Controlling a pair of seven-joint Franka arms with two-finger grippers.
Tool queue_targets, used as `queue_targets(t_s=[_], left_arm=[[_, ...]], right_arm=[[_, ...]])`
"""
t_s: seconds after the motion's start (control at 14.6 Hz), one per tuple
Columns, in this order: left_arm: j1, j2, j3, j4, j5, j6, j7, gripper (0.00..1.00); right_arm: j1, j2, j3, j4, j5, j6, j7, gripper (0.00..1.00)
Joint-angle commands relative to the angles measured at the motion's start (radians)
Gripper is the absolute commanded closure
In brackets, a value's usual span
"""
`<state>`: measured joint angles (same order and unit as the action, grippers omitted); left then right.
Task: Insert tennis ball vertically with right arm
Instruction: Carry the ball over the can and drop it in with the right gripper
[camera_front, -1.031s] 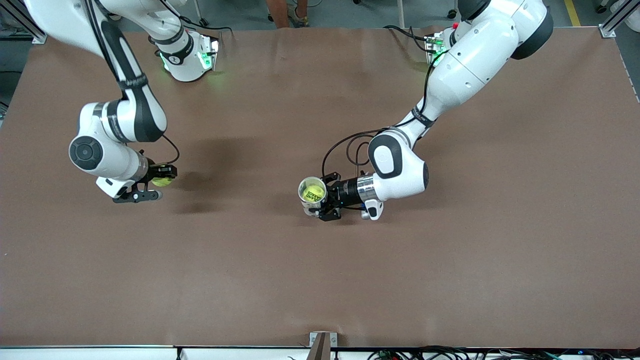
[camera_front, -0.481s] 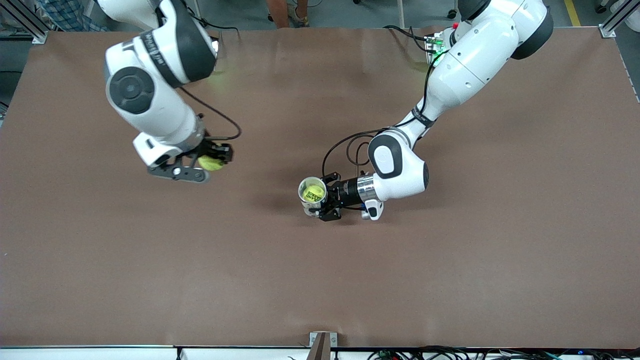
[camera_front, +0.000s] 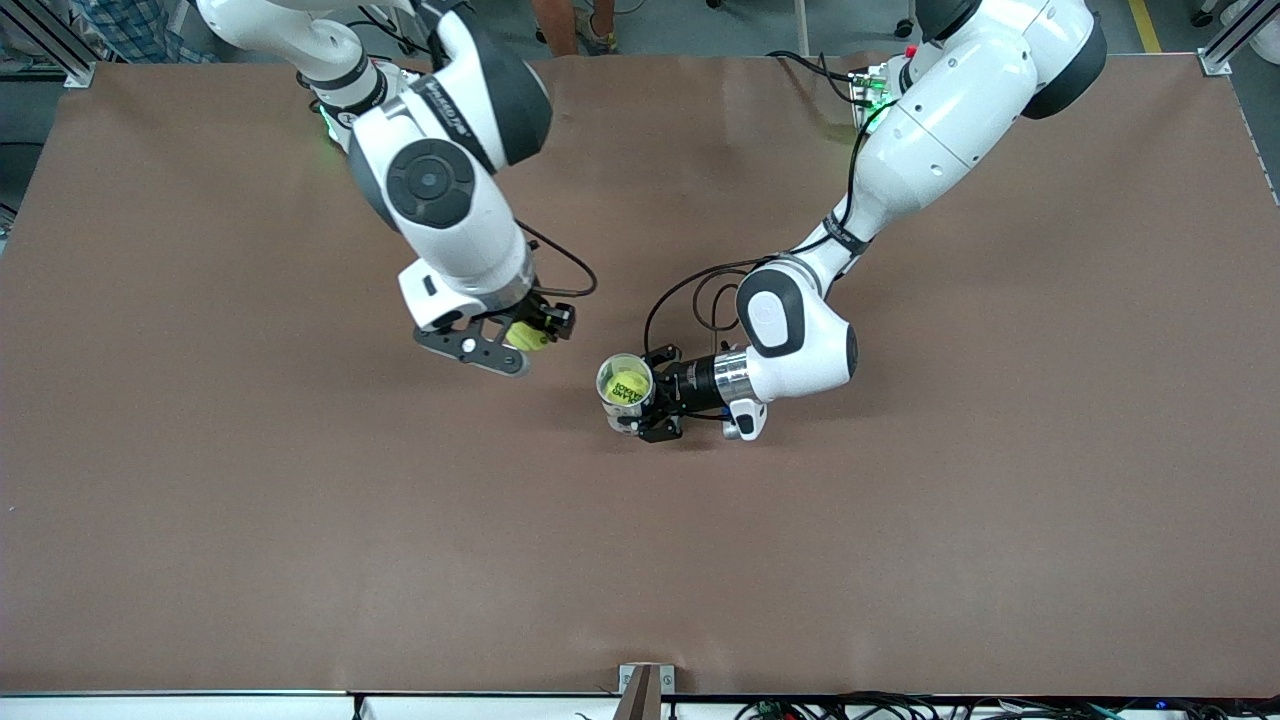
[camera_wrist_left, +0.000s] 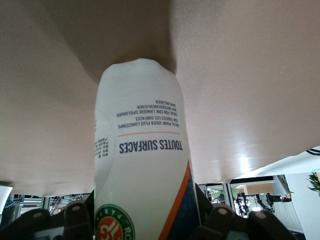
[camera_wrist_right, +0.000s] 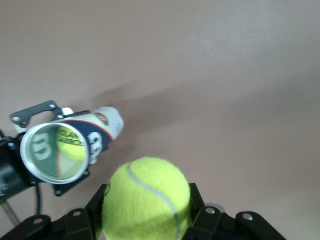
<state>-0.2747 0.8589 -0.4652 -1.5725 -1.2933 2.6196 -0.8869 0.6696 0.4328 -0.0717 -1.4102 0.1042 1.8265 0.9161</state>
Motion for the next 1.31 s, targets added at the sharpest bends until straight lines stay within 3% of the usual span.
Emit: queue_targets(t_s=[0.0,0.48,0.89,1.24], left_arm=[[-0.012,-0.023,0.01,-0.015,-0.018,0.014,-0.004,0.31],[-0.015,-0.023,0.01,-0.015,-0.018,0.014,-0.003,0.31],[-0.021,-0.023,0.01,-0.015,-0.017,0.019,-0.004,0.31],[-0.026,-0.021,0.01,-0.015,-0.017,0.03,-0.003,0.31]], right_arm=[[0.039,0.067,-0.011,0.086,0.009,0.061,0.046,0.62],[0.074,0.112,-0.011,0.086,0.005,0.25,0.058,0.61],[0.081,0.132,-0.013,0.085,-0.004,0.295,0.056,0.56],[0.084,0.142,-0.011,0.08,-0.067,0.297,0.036,0.56]])
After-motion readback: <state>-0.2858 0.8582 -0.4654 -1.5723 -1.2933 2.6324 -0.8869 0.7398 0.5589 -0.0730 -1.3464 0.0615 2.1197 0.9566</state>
